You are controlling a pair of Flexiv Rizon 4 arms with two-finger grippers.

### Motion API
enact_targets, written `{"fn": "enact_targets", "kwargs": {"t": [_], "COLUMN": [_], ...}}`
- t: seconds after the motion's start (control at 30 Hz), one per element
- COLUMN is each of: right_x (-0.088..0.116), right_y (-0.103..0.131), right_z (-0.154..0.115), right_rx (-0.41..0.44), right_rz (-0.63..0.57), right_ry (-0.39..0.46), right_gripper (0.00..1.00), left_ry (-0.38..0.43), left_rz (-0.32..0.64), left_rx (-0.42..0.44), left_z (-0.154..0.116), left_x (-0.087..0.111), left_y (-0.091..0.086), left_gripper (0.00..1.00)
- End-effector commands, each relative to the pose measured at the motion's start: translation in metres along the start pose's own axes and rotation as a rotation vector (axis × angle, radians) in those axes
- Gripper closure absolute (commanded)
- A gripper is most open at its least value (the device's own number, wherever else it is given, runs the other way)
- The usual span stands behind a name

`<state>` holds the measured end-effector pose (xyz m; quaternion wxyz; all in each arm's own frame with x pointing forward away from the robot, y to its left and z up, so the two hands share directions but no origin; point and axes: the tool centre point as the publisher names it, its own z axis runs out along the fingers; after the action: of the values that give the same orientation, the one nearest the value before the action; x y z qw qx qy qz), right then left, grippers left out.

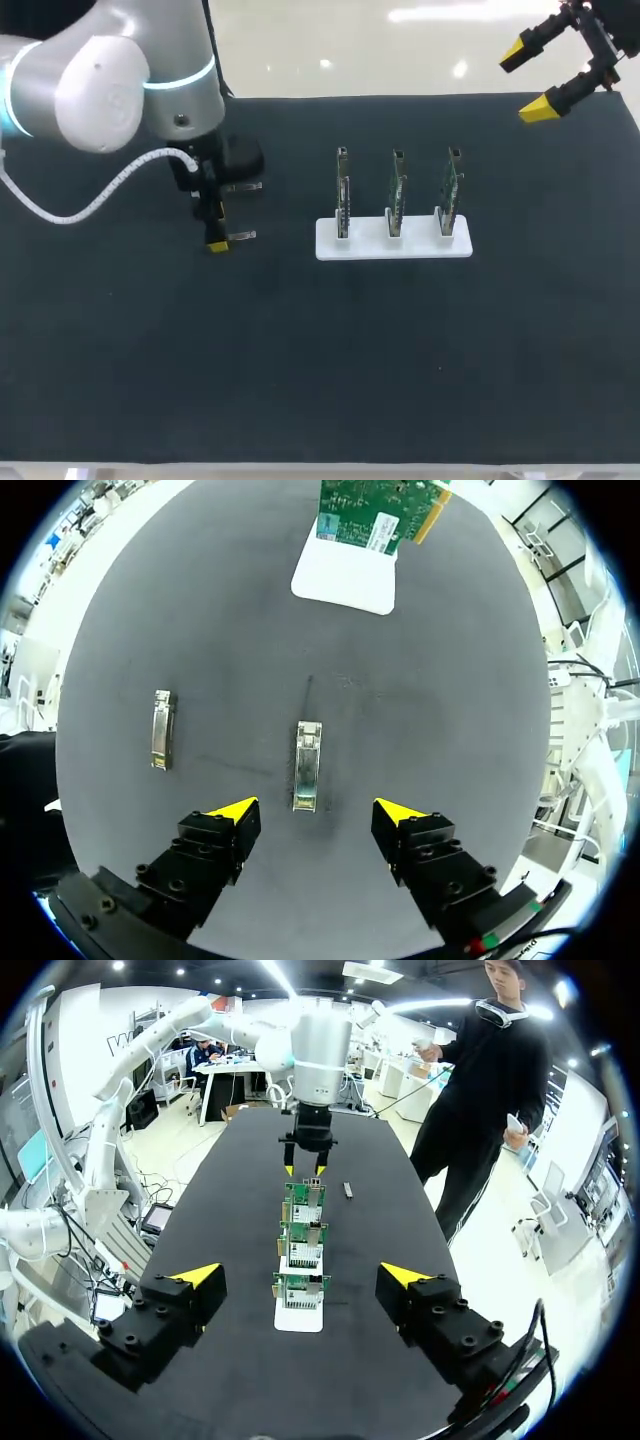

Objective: Pick up the optical module with the left hand, and insert it into the network port with the right hand.

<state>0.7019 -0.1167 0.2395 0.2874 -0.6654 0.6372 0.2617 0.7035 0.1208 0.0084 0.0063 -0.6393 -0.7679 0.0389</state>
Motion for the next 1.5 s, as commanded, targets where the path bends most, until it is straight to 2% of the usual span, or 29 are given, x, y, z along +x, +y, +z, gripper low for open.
{"fn": "enact_targets", "kwargs": {"t": [0.03, 0.57, 0.7, 0.77, 0.8, 0.83, 0.87, 0.93, 0.97, 1.37, 1.43, 1.47, 1.5], "right_x": [0.0, 0.0, 0.0, 0.0, 0.0, 0.0, 0.0, 0.0, 0.0, 0.0, 0.0, 0.0, 0.0], "right_y": [0.0, 0.0, 0.0, 0.0, 0.0, 0.0, 0.0, 0.0, 0.0, 0.0, 0.0, 0.0, 0.0], "right_z": [0.0, 0.0, 0.0, 0.0, 0.0, 0.0, 0.0, 0.0, 0.0, 0.0, 0.0, 0.0, 0.0], "right_rx": [0.0, 0.0, 0.0, 0.0, 0.0, 0.0, 0.0, 0.0, 0.0, 0.0, 0.0, 0.0, 0.0], "right_rz": [-0.001, -0.001, -0.001, -0.001, -0.001, -0.001, -0.001, -0.001, -0.001, -0.001, -0.001, -0.001, -0.001], "right_ry": [-0.002, -0.002, -0.002, -0.002, -0.002, -0.002, -0.002, -0.002, -0.002, -0.002, -0.002, -0.002, -0.002], "right_gripper": [0.0, 0.0, 0.0, 0.0, 0.0, 0.0, 0.0, 0.0, 0.0, 0.0, 0.0, 0.0, 0.0], "left_ry": [0.0, 0.001, 0.0, -0.002, -0.002, -0.002, -0.002, -0.004, -0.003, -0.002, -0.008, -0.011, -0.016], "left_rz": [-0.005, -0.026, -0.028, -0.024, -0.023, -0.023, -0.024, -0.023, -0.017, -0.016, -0.027, -0.034, -0.038], "left_rx": [0.002, 0.013, 0.013, 0.013, 0.013, 0.013, 0.014, 0.016, 0.017, 0.013, 0.02, 0.022, 0.024], "left_z": [0.003, 0.009, 0.011, 0.012, 0.012, 0.012, 0.012, 0.012, 0.012, 0.009, 0.004, 0.001, -0.002], "left_x": [-0.001, -0.007, -0.009, -0.009, -0.01, -0.01, -0.01, -0.01, -0.01, -0.005, -0.006, -0.006, -0.006], "left_y": [0.002, 0.007, 0.006, 0.005, 0.004, 0.004, 0.004, 0.003, 0.003, 0.005, 0.005, 0.005, 0.005], "left_gripper": [0.0, 0.0, 0.05, 0.27, 0.35, 0.5, 0.58, 0.82, 1.0, 1.0, 0.05, 0.0, 0.0]}}
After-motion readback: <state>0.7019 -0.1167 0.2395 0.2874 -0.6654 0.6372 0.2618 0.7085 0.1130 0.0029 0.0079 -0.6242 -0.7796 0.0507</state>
